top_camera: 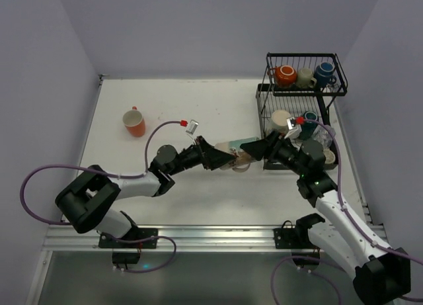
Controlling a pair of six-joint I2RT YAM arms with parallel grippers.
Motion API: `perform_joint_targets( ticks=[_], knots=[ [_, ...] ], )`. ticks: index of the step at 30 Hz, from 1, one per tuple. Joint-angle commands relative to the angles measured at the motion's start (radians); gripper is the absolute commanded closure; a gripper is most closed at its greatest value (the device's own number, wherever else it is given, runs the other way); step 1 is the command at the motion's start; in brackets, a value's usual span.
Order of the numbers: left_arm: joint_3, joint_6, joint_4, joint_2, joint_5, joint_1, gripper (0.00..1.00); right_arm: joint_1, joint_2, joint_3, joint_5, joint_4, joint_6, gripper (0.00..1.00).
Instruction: Unload the cups from the dish rack
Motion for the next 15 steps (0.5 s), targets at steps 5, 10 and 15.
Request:
perform_joint_targets(
  ticks=[5, 10, 15],
  knots=[
    [-0.036, 0.02, 0.091, -0.109, -0.118, -0.003, 0.63, 0.089, 0.083, -0.035, -0.017, 0.367, 0.158, 0.82],
    [-0.007, 0.156, -0.218, -0.292, -0.216, 0.005, 0.95, 0.127, 0.144, -0.075, -0.008, 0.459, 0.192, 0.24],
    [0.157, 0.394, -0.648, -0.446, -0.478, 0.017, 1.0, 0.127, 0.138, -0.069, 0.041, 0.395, 0.152, 0.01]
  ],
)
